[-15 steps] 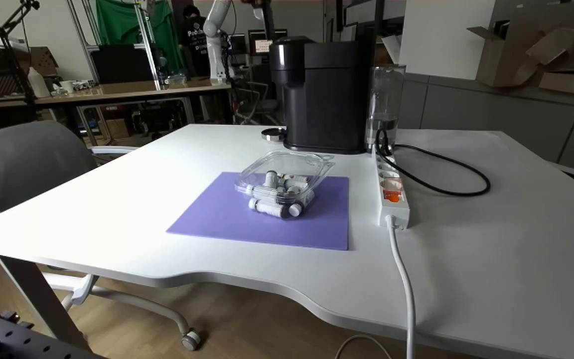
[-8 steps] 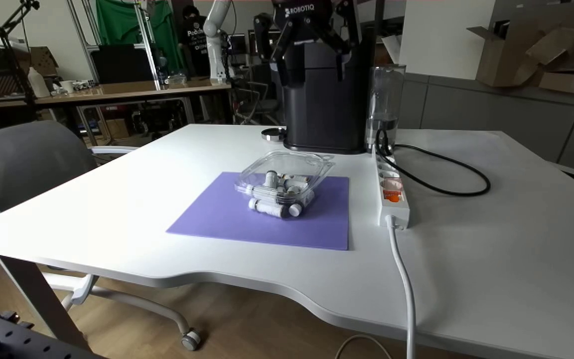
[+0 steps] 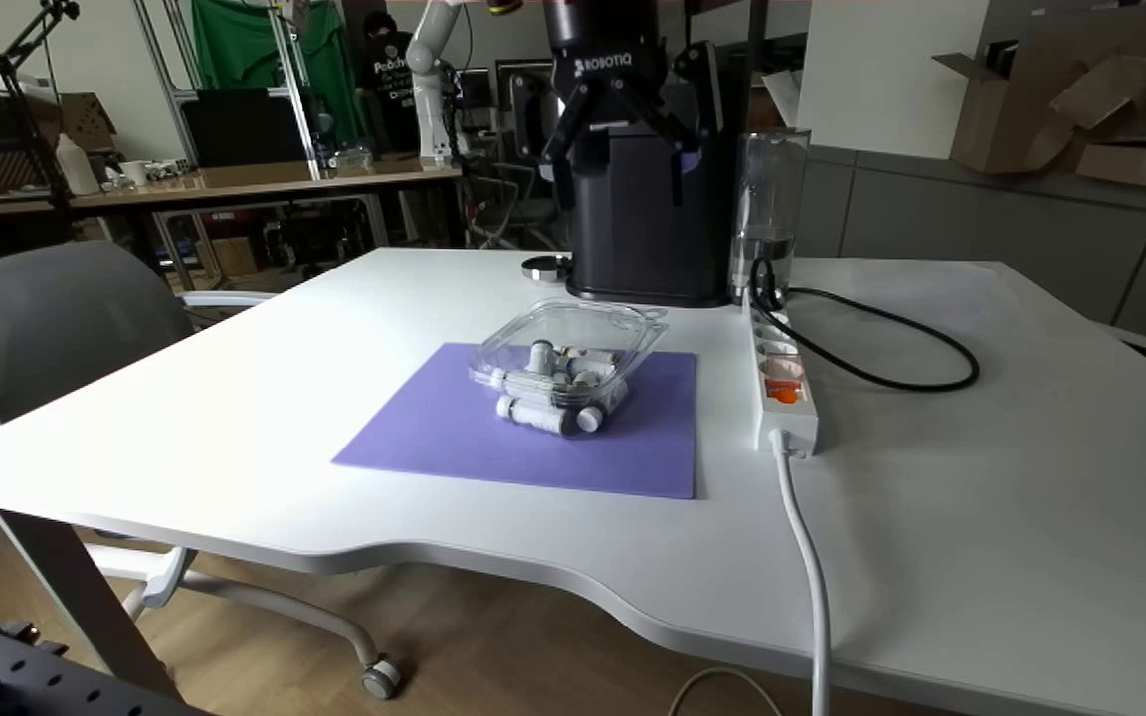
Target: Open the container
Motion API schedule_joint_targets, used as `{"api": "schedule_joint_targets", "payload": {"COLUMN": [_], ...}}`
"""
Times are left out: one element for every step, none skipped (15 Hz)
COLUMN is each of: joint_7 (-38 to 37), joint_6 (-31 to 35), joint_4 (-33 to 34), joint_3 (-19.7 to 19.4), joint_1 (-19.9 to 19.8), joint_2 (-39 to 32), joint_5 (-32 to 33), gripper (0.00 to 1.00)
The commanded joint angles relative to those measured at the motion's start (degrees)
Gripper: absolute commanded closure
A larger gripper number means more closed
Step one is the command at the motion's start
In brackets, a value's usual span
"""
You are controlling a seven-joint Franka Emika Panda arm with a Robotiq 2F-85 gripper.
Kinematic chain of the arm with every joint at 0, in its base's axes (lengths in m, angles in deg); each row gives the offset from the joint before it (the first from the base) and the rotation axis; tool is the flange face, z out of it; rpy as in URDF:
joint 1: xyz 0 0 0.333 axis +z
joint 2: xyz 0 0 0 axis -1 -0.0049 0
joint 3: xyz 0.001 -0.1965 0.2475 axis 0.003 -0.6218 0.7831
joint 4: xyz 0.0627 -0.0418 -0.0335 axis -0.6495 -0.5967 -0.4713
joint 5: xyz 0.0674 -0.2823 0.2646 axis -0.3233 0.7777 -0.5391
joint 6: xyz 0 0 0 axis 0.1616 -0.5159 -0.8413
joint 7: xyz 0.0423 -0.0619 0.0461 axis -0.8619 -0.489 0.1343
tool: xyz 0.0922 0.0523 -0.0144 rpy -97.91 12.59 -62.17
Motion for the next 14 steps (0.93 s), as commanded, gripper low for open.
{"api": "schedule_joint_targets", "payload": {"joint_7": [-3.53,-3.15,-2.56,-2.12,-1.75,-0.82,-0.67,0.42,1.30,2.15,3.25,4.26,5.51,6.75], "joint_6": [-3.77,-3.81,-3.94,-3.97,-4.26,-5.16,-5.80,-6.54,-7.39,-8.22,-8.81,-9.32,-10.02,-10.75], "joint_4": [8.18,9.75,11.25,12.74,14.15,15.64,16.96,18.34,19.61,20.78,21.85,22.82,23.85,24.87], "joint_3": [0.06,0.08,0.24,0.44,0.67,1.26,1.58,2.40,3.09,3.78,4.52,5.16,5.83,6.53], "joint_1": [-1.30,-1.50,-1.74,-1.92,-2.06,-2.35,-2.48,-2.97,-3.39,-3.80,-4.30,-4.76,-5.31,-5.94], "joint_2": [-9.05,-11.05,-12.93,-14.89,-16.64,-18.31,-19.79,-21.31,-22.60,-23.73,-24.76,-25.69,-26.60,-27.53], "joint_5": [2.22,2.00,1.63,1.36,1.06,0.07,-0.26,-1.28,-2.12,-2.76,-3.60,-4.18,-4.89,-5.68], "gripper": [0.00,0.00,0.00,0.00,0.00,0.00,0.00,0.00,0.00,0.00,0.00,0.00,0.00,0.00]}}
